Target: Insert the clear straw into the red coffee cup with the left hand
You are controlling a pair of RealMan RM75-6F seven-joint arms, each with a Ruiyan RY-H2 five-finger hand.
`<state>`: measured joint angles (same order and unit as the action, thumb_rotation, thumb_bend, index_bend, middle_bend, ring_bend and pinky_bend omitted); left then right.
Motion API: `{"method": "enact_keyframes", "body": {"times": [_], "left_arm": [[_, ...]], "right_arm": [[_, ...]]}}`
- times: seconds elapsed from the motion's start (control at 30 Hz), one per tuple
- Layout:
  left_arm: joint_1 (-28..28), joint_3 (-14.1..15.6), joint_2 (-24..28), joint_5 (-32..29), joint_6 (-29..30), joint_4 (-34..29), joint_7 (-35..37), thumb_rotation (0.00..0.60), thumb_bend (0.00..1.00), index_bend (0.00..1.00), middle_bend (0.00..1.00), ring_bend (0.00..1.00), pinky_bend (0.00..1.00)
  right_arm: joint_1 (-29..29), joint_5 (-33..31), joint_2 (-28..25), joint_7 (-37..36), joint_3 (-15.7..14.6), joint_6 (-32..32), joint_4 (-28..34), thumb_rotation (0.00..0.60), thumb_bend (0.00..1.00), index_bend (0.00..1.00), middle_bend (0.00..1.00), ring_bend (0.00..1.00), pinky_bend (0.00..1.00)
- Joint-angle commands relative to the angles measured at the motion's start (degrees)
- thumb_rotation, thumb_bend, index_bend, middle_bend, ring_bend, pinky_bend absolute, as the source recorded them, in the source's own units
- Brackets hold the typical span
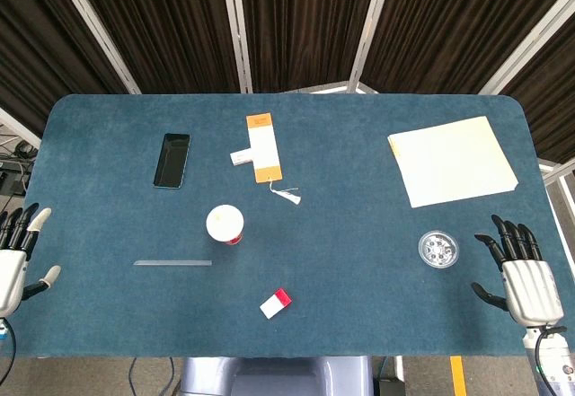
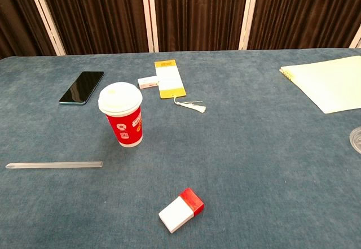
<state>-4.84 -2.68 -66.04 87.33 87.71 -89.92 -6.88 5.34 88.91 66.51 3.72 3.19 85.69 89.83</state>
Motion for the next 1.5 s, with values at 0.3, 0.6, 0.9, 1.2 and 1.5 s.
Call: {"method": "enact_keyframes", "body": {"times": [0.3, 0.6, 0.9, 1.2, 1.5], "left_arm": [[0.13, 0.14, 0.16, 0.08, 0.13, -0.41, -0.29, 0.6, 0.25, 0.04, 0.0, 0.0, 0.0], [-0.1, 0.07, 0.33, -0.95, -1.04, -0.8, -0.07, 0.6, 0.25, 0.06, 0.0, 0.0, 0.0], [-0.78, 0.07, 0.65, -0.8, -2.01, -1.86, -1.13, 0.6, 0.25, 0.2, 0.0, 0.0, 0.0], [-5.82, -2.46, 0.06, -3.97, -8.45, -10.1, -11.27, 0.6, 0.27, 0.44, 0.0, 0.0, 0.0], [-10.02, -3.26, -6.31, -16.53, -16.24, -12.22, -23.26, 0.6, 0.27, 0.46, 0.0, 0.0, 0.0]], "right_arm": [[-0.24, -0.03, -0.35, -0.34, -0.11, 0.26, 0.38, 0.6, 0.14, 0.21, 0.0, 0.0, 0.0], [-0.1, -0.62, -0.3, 0.06, -0.11, -0.46, 0.48, 0.6, 0.14, 0.2, 0.0, 0.0, 0.0], [-0.06, -1.13, -0.47, -0.02, -0.2, -1.06, 0.8, 0.6, 0.14, 0.21, 0.0, 0.0, 0.0], [0.16, -0.73, -0.43, -0.29, -0.35, -1.31, 0.88, 0.6, 0.14, 0.21, 0.0, 0.0, 0.0], [0.57, -0.52, -0.37, -0.87, -0.46, -1.93, 0.87, 0.6, 0.14, 0.21, 0.0, 0.0, 0.0]]}}
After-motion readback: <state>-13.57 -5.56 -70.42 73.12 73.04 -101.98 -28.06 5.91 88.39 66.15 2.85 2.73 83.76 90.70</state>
